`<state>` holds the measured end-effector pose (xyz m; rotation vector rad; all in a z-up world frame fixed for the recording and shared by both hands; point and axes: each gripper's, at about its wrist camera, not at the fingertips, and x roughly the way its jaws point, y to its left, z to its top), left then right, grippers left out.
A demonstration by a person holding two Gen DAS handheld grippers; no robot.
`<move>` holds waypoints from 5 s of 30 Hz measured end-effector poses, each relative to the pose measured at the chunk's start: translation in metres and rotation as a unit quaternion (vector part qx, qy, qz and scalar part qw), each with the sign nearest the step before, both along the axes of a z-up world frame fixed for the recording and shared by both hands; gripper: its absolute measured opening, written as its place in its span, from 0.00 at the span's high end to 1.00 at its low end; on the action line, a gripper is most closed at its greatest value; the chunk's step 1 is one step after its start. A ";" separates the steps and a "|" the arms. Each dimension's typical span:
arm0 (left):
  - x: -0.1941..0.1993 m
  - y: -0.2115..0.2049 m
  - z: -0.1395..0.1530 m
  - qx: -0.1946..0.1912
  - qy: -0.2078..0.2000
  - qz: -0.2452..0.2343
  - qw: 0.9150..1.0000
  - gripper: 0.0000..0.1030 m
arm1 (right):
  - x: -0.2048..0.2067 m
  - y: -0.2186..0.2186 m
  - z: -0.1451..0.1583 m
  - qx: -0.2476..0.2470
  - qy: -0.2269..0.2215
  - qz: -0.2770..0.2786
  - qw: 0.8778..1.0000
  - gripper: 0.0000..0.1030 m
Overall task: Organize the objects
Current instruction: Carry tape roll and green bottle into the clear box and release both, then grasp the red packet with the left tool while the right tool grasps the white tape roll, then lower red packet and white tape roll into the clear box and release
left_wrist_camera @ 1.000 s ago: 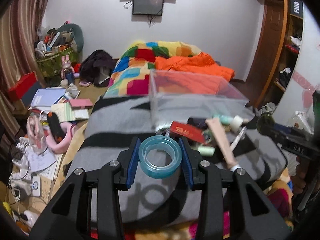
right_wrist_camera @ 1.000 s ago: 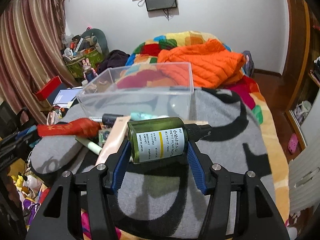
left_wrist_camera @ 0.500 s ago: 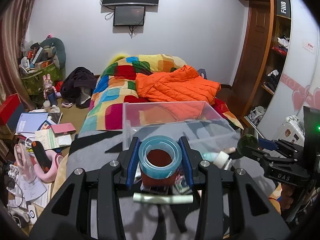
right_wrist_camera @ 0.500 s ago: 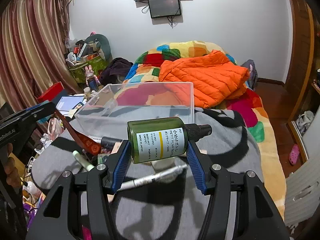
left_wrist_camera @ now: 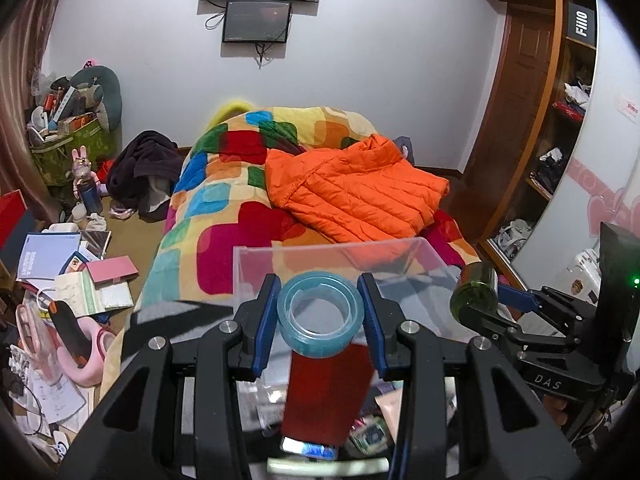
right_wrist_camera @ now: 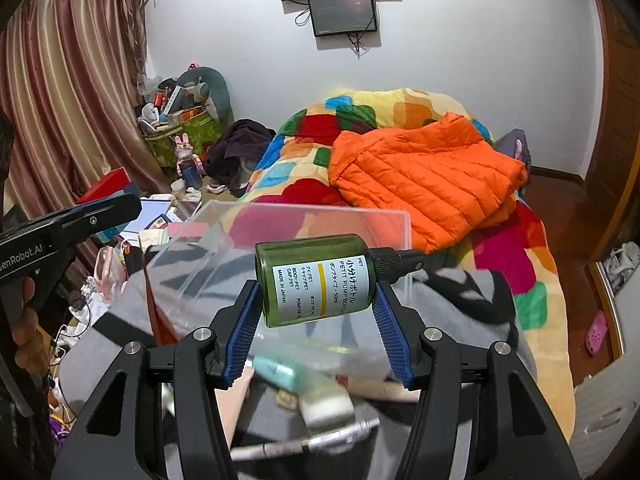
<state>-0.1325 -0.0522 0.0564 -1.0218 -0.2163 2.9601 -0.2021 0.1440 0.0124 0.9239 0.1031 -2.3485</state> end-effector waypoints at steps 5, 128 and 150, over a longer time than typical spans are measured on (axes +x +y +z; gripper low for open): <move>-0.024 -0.015 -0.007 -0.004 -0.013 0.017 1.000 0.62 | -0.017 -0.016 -0.005 0.013 -0.011 0.013 1.000 0.49; -0.044 0.011 -0.047 -0.020 -0.056 -0.003 0.998 0.47 | -0.023 -0.014 -0.021 0.021 -0.032 0.018 0.999 0.63; -0.071 0.030 -0.089 -0.027 -0.129 -0.043 0.990 0.45 | -0.049 -0.035 -0.053 0.072 -0.089 0.023 0.993 0.63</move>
